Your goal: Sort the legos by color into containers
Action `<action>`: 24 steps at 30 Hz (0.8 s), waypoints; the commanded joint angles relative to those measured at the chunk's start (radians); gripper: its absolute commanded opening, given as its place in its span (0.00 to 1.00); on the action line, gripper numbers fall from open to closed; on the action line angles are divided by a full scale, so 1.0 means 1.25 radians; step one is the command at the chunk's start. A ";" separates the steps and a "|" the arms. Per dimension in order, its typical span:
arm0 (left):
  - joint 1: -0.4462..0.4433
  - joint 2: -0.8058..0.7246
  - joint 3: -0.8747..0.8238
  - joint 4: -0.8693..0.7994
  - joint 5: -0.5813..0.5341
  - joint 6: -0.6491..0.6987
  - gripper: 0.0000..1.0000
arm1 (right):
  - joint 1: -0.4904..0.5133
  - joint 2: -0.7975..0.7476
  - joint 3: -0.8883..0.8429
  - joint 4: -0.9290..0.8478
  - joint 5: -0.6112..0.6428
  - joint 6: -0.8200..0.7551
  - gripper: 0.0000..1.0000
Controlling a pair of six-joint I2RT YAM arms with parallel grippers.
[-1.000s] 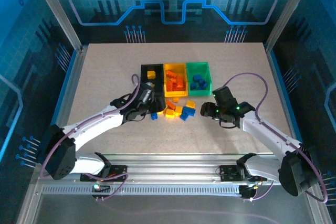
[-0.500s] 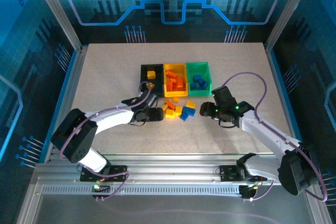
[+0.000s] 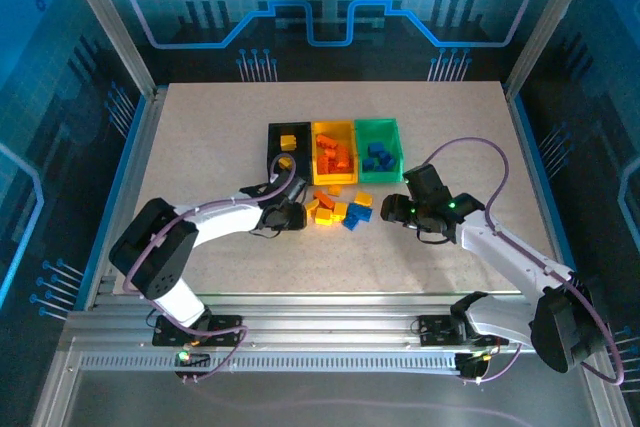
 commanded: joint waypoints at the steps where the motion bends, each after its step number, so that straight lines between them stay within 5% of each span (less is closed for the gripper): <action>1: -0.033 -0.075 0.037 -0.045 -0.020 0.012 0.31 | 0.008 -0.016 0.015 -0.005 0.018 -0.001 0.67; 6: -0.070 -0.049 0.171 -0.038 0.001 0.001 0.31 | 0.007 -0.020 0.001 0.001 0.020 0.004 0.67; 24: -0.068 0.508 0.892 -0.086 0.022 0.021 0.40 | -0.001 -0.044 -0.019 -0.023 0.016 -0.005 0.67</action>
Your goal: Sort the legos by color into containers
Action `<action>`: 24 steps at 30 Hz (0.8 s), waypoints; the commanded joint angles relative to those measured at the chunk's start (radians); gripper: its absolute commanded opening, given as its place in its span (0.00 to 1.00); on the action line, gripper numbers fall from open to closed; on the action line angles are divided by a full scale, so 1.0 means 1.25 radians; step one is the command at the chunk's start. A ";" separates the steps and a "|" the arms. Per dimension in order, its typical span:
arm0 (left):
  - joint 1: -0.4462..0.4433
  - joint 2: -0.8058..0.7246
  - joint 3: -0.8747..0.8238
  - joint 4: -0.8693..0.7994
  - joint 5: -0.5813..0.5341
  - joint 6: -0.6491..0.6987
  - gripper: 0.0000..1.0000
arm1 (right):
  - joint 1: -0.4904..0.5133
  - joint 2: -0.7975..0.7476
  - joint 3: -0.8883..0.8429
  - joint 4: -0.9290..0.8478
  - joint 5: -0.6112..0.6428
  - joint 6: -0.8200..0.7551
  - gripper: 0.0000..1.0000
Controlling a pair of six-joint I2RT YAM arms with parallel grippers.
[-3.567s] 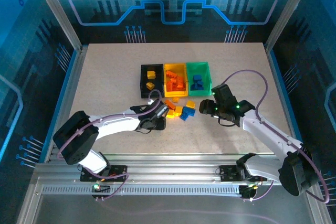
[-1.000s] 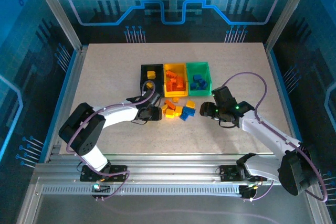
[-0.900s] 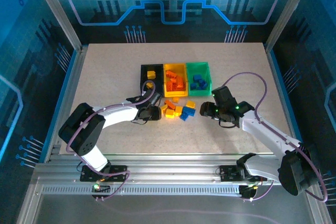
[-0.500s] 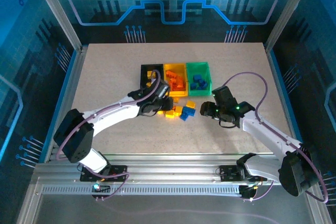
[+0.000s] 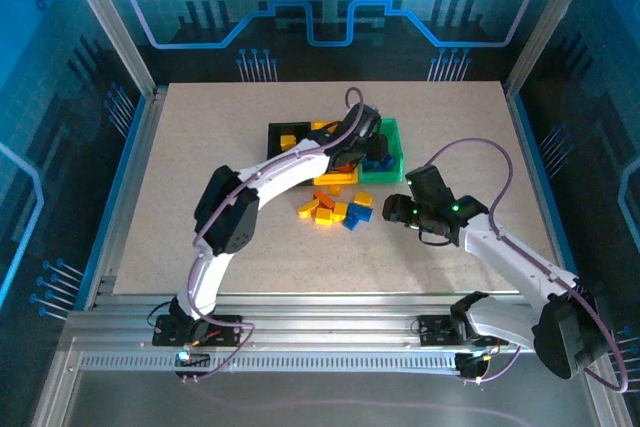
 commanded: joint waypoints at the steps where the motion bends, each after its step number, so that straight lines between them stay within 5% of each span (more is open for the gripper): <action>1: 0.013 0.061 0.089 -0.065 0.014 0.000 0.43 | -0.001 -0.017 -0.011 -0.017 0.008 -0.006 0.67; 8: 0.016 0.028 0.109 -0.052 0.050 -0.026 0.79 | -0.003 -0.018 -0.011 0.005 -0.016 -0.024 0.68; 13: 0.014 -0.146 -0.059 0.045 0.074 -0.044 0.99 | 0.009 0.001 -0.019 0.074 -0.078 -0.062 0.66; 24: 0.015 -0.695 -0.705 0.124 -0.018 -0.105 0.99 | 0.179 0.247 0.166 0.104 -0.015 -0.127 0.63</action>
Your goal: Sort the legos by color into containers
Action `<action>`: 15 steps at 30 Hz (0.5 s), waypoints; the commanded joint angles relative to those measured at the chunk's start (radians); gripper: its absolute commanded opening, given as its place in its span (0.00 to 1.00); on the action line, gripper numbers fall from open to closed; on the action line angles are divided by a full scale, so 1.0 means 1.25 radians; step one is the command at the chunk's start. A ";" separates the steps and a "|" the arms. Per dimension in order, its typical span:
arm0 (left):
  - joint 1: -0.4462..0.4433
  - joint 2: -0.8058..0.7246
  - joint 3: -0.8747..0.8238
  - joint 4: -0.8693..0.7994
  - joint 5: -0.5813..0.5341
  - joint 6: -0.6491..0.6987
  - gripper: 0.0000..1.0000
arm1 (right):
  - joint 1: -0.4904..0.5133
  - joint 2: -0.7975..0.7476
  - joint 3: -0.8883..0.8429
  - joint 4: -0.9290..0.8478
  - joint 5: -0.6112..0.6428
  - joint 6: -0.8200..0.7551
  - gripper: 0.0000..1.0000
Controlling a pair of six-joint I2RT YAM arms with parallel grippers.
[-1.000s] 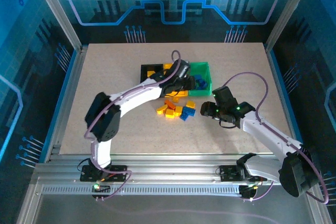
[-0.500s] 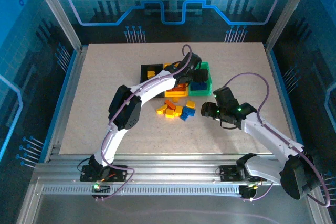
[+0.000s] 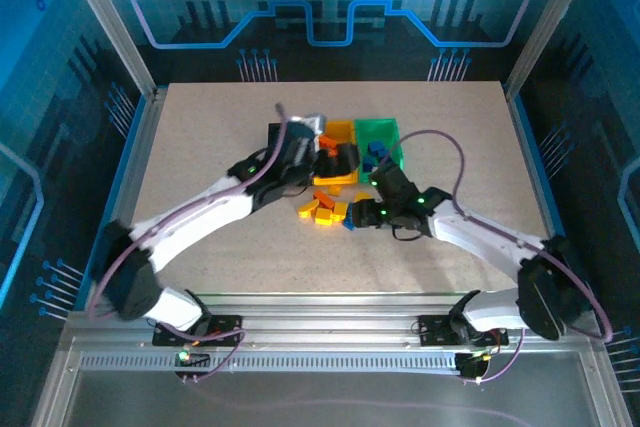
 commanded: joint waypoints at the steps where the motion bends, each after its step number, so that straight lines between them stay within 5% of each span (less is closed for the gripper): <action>1: 0.001 -0.136 -0.163 -0.028 -0.068 -0.038 0.99 | 0.028 0.085 0.086 0.018 0.042 -0.017 0.61; 15: 0.016 -0.541 -0.453 -0.221 -0.133 -0.116 0.99 | 0.019 0.409 0.339 -0.018 0.131 0.051 0.35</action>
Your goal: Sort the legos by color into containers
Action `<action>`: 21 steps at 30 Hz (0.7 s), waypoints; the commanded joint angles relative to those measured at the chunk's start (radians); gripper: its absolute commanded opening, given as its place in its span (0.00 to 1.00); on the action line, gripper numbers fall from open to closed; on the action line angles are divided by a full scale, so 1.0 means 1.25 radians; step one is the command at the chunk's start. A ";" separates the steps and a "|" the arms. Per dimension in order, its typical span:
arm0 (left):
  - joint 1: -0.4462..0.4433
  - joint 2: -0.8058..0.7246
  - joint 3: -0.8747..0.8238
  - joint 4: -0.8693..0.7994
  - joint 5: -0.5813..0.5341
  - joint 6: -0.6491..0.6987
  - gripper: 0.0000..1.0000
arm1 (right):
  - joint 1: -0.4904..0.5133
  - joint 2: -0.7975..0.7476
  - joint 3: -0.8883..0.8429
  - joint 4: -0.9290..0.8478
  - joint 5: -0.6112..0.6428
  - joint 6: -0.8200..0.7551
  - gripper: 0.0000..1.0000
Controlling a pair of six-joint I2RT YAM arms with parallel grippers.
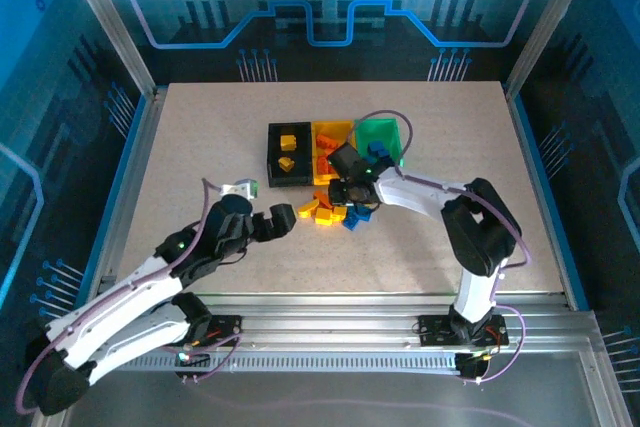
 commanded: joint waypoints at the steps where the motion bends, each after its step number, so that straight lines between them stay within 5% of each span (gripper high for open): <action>1: 0.013 -0.043 -0.027 -0.052 -0.028 -0.023 0.99 | -0.006 0.053 0.069 -0.047 0.047 0.011 0.34; 10: 0.031 -0.059 -0.034 -0.066 -0.024 -0.020 0.99 | -0.006 0.094 0.040 -0.103 0.035 0.032 0.22; 21: 0.055 -0.066 -0.038 -0.071 -0.009 -0.010 0.99 | 0.094 -0.073 -0.107 -0.128 0.024 0.053 0.22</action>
